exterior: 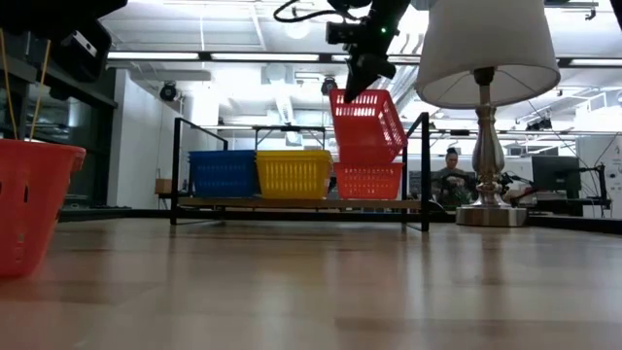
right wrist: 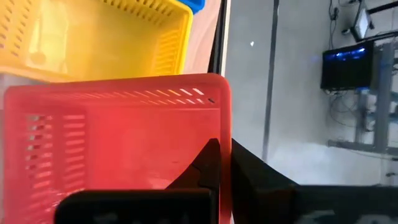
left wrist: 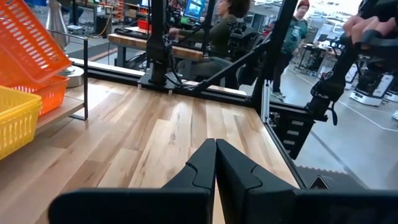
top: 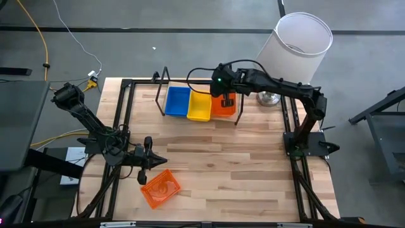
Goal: Stack baskets on shelf by color
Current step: Stack the right orange bin on the orange bin on the shelf
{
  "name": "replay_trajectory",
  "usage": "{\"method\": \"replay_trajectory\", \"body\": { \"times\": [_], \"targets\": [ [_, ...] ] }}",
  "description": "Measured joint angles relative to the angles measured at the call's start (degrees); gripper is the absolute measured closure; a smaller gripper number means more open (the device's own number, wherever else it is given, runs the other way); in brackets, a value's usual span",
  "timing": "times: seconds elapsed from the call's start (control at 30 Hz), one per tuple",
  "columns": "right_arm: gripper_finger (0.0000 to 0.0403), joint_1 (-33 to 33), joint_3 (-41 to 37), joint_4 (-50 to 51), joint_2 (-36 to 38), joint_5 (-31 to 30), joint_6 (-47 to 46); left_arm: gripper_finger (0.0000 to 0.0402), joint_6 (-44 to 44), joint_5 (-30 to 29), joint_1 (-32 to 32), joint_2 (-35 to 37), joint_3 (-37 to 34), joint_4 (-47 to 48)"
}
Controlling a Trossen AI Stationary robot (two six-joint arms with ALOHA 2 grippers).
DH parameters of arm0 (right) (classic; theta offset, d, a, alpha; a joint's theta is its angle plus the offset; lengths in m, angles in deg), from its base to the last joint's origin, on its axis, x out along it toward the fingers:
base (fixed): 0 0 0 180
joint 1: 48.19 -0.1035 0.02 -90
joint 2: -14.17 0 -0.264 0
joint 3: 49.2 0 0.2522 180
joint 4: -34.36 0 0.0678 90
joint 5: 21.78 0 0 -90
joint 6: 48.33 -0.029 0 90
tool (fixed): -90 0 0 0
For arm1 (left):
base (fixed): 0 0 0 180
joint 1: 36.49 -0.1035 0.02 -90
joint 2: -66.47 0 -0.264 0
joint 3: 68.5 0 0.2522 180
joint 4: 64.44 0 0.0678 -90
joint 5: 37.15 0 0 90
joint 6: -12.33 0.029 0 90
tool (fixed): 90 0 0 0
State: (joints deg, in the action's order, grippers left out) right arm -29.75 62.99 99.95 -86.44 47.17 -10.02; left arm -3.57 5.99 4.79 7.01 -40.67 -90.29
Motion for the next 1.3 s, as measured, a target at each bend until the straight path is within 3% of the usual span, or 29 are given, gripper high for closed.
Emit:
{"method": "replay_trajectory", "body": {
  "times": [0.23, 1.3],
  "targets": [
    [0.0403, 1.96, 0.0, 0.31, 0.0, 6.34, -6.31, 0.0401, -0.45, 0.18, 0.02, -0.02, 0.0, 1.01],
    [0.0397, 2.21, 0.0, 2.92, -2.49, 5.15, -9.87, 0.0401, -0.47, 0.07, 0.02, -0.02, 0.0, 0.81]
  ]
}}
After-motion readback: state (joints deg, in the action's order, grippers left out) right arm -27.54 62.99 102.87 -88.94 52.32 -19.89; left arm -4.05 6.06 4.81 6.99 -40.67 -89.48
